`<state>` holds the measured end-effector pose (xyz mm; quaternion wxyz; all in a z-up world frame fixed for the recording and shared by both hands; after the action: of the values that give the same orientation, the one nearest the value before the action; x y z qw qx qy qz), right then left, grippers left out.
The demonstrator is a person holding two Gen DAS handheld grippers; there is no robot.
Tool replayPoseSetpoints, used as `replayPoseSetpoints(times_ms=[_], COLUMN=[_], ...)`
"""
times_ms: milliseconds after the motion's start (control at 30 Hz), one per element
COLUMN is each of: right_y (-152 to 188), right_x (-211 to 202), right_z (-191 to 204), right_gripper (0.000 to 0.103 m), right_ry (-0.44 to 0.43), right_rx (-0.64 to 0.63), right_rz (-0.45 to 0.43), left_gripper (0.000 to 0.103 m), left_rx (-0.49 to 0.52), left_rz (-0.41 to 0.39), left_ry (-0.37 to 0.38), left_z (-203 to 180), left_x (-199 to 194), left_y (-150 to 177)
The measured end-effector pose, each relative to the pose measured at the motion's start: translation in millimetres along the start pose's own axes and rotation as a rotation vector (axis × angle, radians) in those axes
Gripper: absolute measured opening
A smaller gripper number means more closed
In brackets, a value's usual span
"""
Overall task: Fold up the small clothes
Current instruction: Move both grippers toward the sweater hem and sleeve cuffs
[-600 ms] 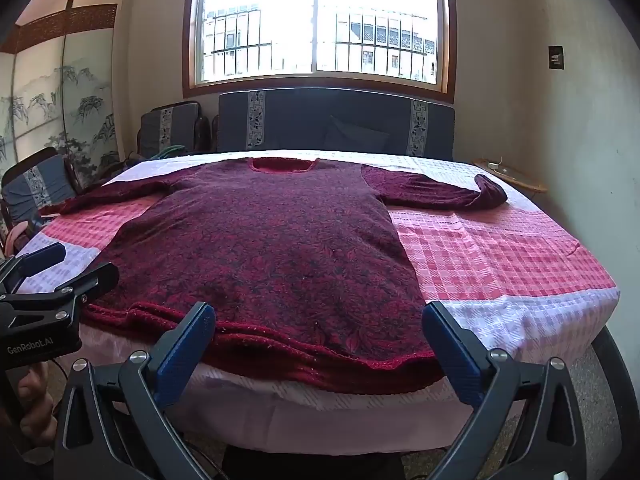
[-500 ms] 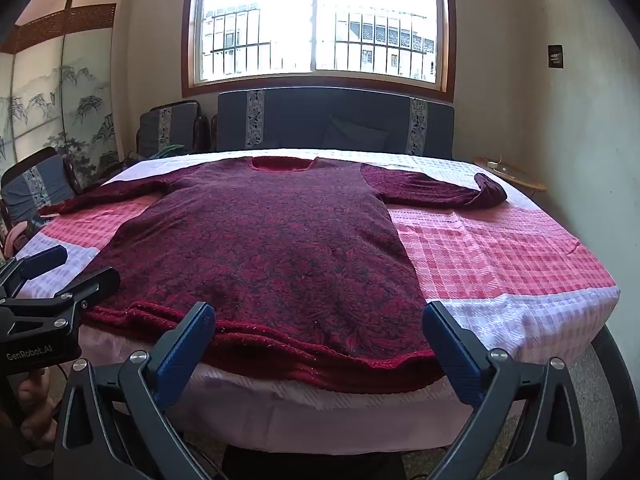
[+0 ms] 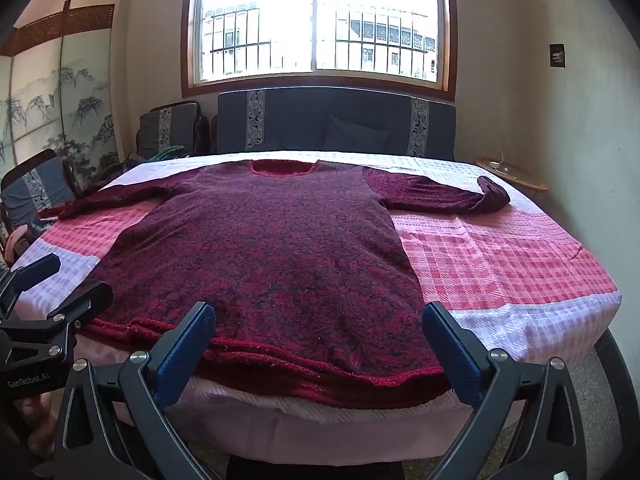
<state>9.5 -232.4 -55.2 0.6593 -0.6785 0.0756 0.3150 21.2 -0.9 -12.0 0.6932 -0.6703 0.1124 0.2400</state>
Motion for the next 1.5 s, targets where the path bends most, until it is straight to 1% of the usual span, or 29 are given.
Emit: replayPoseSetpoints(times_ms=[233,300,733,1267,1500], right_y=[-0.1,0.4,4.8,7.9,3.1], right_x=[7.2,7.4,12.2,18.0,24.5], right_z=[5.0,5.5,7.6,9.2,8.4], right_gripper=[0.102,0.102,0.102,0.102,0.102], right_ry=[-0.001,-0.001,-0.004,-0.01,-0.015], right_rx=[-0.002,-0.001,0.006,0.007,0.01], right_rz=[0.027,0.026,0.051,0.069,0.082], left_gripper=[0.103,0.103,0.103,0.103,0.103], left_rx=[-0.007,-0.005,-0.029,-0.028,-0.019], left_rz=[-0.046,-0.053,-0.028,-0.03,-0.042], left_ry=[0.009,0.001,-0.002,-0.006,-0.012], left_z=[0.8,0.9,4.4,7.1,5.8], left_x=[-6.6,-7.0,-1.5,0.3,2.9], left_y=[-2.2,-2.4,-1.3,-1.5,-10.3])
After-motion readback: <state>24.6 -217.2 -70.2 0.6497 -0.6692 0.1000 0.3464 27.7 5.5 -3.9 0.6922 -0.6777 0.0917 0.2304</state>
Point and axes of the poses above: each gripper's, at about its wrist camera, not at the fingertips, and x roughly the way its jaws point, z to its left, y to its underside, the point moved 3 cm from there along x, roughly the way its jaws point, and after that the axes turned 11 degrees about -y, right-handed, at the moved point
